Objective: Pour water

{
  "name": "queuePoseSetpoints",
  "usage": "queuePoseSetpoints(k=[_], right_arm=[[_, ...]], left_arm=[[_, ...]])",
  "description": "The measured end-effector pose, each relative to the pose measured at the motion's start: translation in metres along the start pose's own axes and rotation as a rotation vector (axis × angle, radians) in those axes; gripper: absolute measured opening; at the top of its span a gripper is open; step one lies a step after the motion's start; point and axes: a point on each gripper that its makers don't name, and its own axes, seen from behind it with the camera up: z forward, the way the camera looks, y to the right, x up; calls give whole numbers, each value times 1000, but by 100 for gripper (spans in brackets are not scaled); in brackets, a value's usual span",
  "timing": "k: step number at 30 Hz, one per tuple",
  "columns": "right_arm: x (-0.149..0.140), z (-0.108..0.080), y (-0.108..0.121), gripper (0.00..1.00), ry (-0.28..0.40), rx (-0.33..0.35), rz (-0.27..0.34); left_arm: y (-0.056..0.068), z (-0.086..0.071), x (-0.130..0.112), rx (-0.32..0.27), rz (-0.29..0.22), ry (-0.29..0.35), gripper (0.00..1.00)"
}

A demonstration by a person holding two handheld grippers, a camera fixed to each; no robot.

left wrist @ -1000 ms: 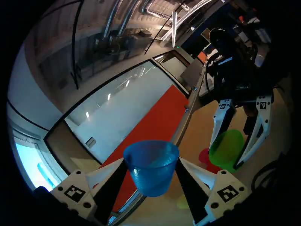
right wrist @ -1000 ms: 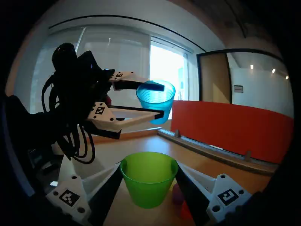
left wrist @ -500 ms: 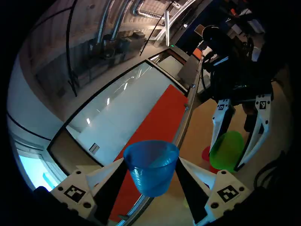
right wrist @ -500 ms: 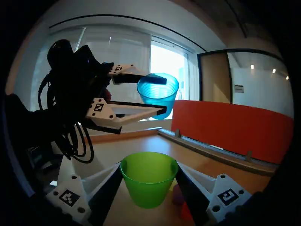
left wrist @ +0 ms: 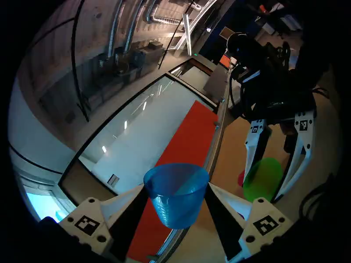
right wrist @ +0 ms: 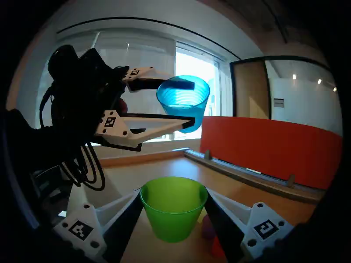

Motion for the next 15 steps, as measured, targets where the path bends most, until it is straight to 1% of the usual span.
queuePoseSetpoints(k=[9, 15], right_arm=[[-1, 2, 2, 92, 3, -4, 4], [1, 3, 1, 92, 6, -1, 5]], left_arm=[[-2, -2, 3, 9, 45, 5, 85], [1, -3, 5, 5, 68, 3, 85]])
